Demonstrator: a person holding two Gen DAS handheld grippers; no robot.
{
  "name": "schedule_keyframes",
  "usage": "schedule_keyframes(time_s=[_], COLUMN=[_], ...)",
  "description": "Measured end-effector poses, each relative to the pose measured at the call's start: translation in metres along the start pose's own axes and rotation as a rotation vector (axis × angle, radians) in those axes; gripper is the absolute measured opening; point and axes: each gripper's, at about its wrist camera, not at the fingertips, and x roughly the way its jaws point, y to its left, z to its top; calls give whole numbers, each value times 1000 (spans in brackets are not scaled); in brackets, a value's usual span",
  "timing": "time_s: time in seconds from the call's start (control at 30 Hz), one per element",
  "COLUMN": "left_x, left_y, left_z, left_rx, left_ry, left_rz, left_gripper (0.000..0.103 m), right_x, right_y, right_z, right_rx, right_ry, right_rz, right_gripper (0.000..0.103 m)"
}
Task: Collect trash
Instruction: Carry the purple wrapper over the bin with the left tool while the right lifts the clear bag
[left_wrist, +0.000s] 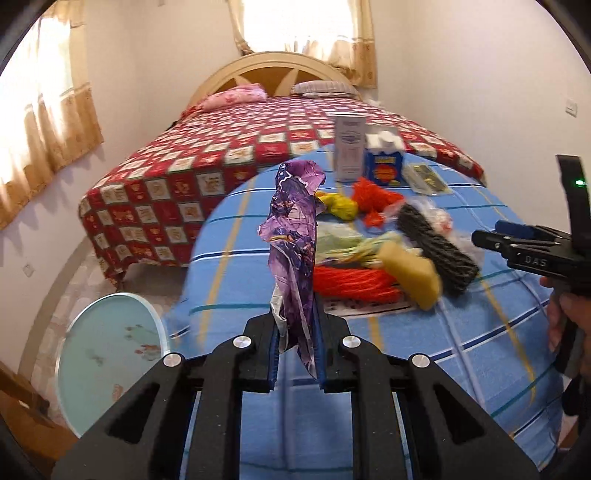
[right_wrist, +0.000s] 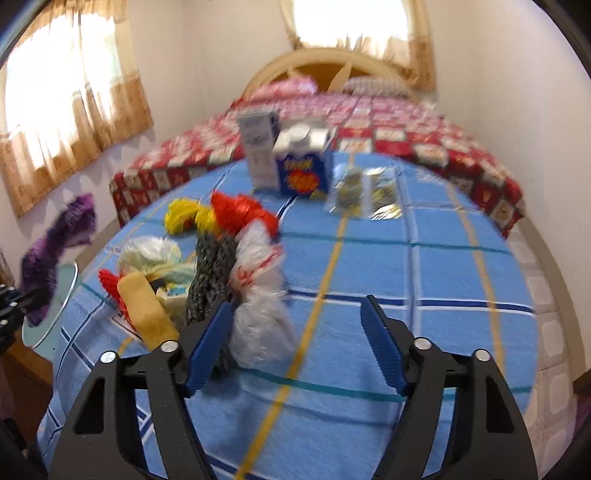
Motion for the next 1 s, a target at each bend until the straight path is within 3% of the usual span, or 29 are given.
schedule_keyframes(time_s=[0.13, 0.23, 0.53, 1.0], left_x=[0, 0, -14, -21], left_y=[26, 44, 91, 145], left_z=[-11, -17, -25, -49], left_rx=[-30, -47, -112, -187], left_ry=[23, 37, 25, 63], left_rz=[45, 74, 141, 245], left_gripper=[15, 15, 15, 15], right_x=[21, 10, -29, 2], right_y=[3, 6, 35, 155], right_z=[-3, -5, 23, 44], right_rx=[10, -4, -63, -258], right_ry=[95, 57, -111, -116], right_rz=[65, 77, 36, 218], right_gripper=[30, 16, 14, 14])
